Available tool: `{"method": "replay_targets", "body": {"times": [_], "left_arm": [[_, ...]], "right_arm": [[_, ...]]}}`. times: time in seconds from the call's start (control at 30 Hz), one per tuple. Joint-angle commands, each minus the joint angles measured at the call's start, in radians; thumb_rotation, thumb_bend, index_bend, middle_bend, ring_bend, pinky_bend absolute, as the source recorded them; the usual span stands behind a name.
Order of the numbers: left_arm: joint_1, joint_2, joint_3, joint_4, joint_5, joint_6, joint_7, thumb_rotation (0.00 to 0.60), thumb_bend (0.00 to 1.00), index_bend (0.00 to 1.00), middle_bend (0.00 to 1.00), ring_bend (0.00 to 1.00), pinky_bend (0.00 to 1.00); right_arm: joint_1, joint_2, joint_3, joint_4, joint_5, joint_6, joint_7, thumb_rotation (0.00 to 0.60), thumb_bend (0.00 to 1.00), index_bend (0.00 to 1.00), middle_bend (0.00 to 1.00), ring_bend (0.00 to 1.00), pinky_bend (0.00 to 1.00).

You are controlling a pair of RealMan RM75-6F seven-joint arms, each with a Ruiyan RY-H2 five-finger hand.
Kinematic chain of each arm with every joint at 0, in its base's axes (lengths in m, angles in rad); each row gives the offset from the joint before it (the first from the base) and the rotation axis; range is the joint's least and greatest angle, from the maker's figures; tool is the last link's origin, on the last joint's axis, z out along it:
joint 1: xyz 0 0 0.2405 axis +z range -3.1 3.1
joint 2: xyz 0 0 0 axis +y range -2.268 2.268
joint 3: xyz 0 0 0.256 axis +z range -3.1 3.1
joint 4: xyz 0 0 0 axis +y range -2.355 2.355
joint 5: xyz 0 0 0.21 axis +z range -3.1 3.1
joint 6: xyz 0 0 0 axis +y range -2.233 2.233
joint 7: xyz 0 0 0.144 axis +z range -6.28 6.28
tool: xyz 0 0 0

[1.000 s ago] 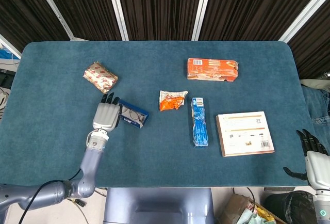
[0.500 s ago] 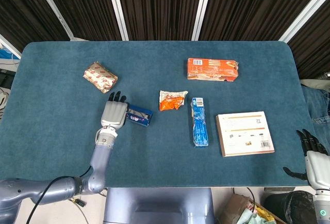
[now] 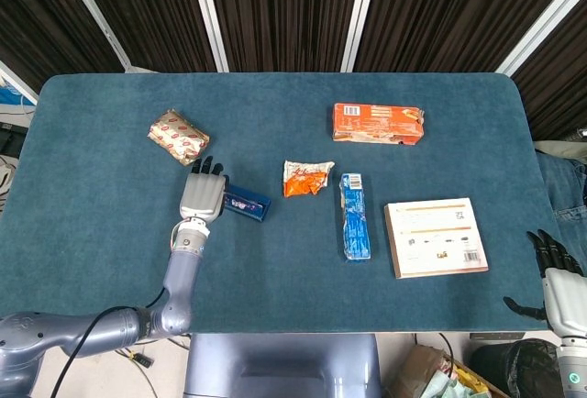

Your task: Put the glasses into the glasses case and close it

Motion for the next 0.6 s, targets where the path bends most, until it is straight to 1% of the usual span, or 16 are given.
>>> {"method": "replay_targets", "body": {"times": [0.03, 0.4, 0.6], "left_arm": [[-0.004, 0.002, 0.0, -0.003, -0.004, -0.001, -0.002, 0.6, 0.49, 0.57, 0.22, 0.05, 0.1], [-0.03, -0.021, -0.006, 0.056, -0.035, -0.012, -0.002, 0.6, 0.49, 0.57, 0.22, 0.05, 0.1], [-0.042, -0.035, -0.006, 0.076, -0.035, -0.012, -0.011, 0.6, 0.49, 0.57, 0.22, 0.05, 0.1]], "right_arm": [[0.0, 0.0, 0.0, 0.0, -0.001, 0.0, -0.001, 0.6, 0.2, 0.0, 0.0, 0.08, 0.16], [0.0, 0.001, -0.002, -0.002, 0.003, -0.003, -0.002, 0.6, 0.2, 0.0, 0.0, 0.08, 0.16], [0.0, 0.001, -0.001, -0.001, 0.003, -0.002, -0.003, 0.6, 0.2, 0.0, 0.0, 0.08, 0.16]]}}
